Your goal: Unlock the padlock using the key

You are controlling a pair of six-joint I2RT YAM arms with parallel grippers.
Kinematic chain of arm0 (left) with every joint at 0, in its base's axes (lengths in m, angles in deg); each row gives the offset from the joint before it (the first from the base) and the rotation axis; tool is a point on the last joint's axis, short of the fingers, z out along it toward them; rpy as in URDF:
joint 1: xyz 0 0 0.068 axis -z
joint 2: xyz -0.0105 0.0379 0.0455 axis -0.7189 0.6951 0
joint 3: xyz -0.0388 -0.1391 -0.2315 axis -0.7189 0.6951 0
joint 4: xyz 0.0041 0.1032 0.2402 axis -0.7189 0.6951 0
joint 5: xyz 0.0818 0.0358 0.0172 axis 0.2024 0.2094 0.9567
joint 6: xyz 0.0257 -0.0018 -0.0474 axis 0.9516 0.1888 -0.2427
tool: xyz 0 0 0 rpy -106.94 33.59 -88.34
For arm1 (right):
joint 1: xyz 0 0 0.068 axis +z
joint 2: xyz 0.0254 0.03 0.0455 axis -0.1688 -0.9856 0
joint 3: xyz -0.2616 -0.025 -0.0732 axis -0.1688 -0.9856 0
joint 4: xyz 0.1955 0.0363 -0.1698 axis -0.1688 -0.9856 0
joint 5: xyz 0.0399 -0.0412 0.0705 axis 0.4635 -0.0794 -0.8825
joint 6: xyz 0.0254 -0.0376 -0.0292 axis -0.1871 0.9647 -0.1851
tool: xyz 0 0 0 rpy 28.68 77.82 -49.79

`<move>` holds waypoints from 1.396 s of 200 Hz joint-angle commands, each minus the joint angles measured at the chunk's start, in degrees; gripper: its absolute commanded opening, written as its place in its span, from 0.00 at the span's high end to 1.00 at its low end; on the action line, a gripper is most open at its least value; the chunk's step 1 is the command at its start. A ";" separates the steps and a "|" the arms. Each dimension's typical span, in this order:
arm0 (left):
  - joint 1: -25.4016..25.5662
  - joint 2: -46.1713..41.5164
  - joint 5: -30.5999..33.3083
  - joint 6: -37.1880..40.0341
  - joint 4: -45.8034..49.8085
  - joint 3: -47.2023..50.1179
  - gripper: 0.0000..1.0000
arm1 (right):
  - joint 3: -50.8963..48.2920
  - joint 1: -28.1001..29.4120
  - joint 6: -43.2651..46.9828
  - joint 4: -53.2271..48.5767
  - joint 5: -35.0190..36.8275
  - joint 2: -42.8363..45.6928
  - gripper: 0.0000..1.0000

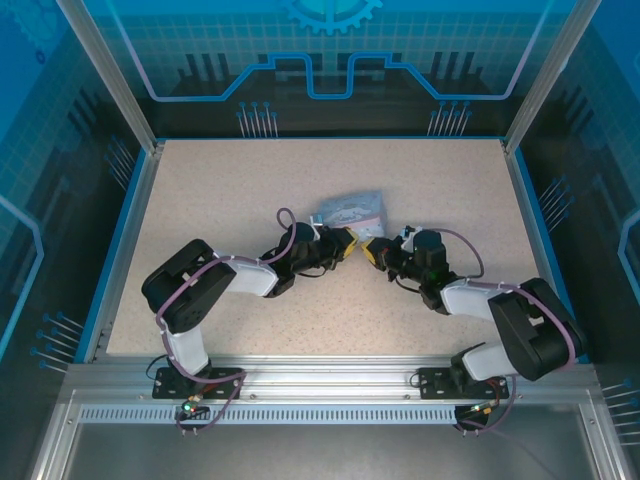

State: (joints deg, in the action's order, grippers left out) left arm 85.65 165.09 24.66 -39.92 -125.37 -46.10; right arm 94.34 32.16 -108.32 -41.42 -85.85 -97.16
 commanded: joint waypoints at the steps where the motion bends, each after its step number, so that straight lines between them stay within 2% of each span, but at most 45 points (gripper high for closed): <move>1: 1.25 -2.67 -4.05 -1.23 -6.97 -0.31 1.00 | 0.41 -0.29 2.52 1.98 -0.96 -2.14 1.00; 28: 1.19 -2.81 -4.25 -0.92 -6.56 -0.51 1.00 | 0.94 -0.29 4.28 3.12 -1.89 -3.70 1.00; 63: 1.32 -2.68 -4.37 -0.56 -5.87 -0.52 1.00 | 1.94 -0.05 2.24 7.19 -3.01 -6.26 1.00; 200: 2.04 -1.07 -5.49 0.87 -4.77 -0.42 1.00 | 7.77 1.38 -0.72 4.65 -3.02 -7.36 1.00; 279: 2.30 -1.36 -6.21 7.34 -0.36 0.87 1.00 | 8.15 1.53 -2.22 4.07 -3.36 -9.30 1.00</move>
State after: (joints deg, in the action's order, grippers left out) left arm 85.10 165.04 27.74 -36.19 -123.87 -46.01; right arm 99.68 32.22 -109.63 -38.73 -88.76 -105.25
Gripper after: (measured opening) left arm 0.138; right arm 0.049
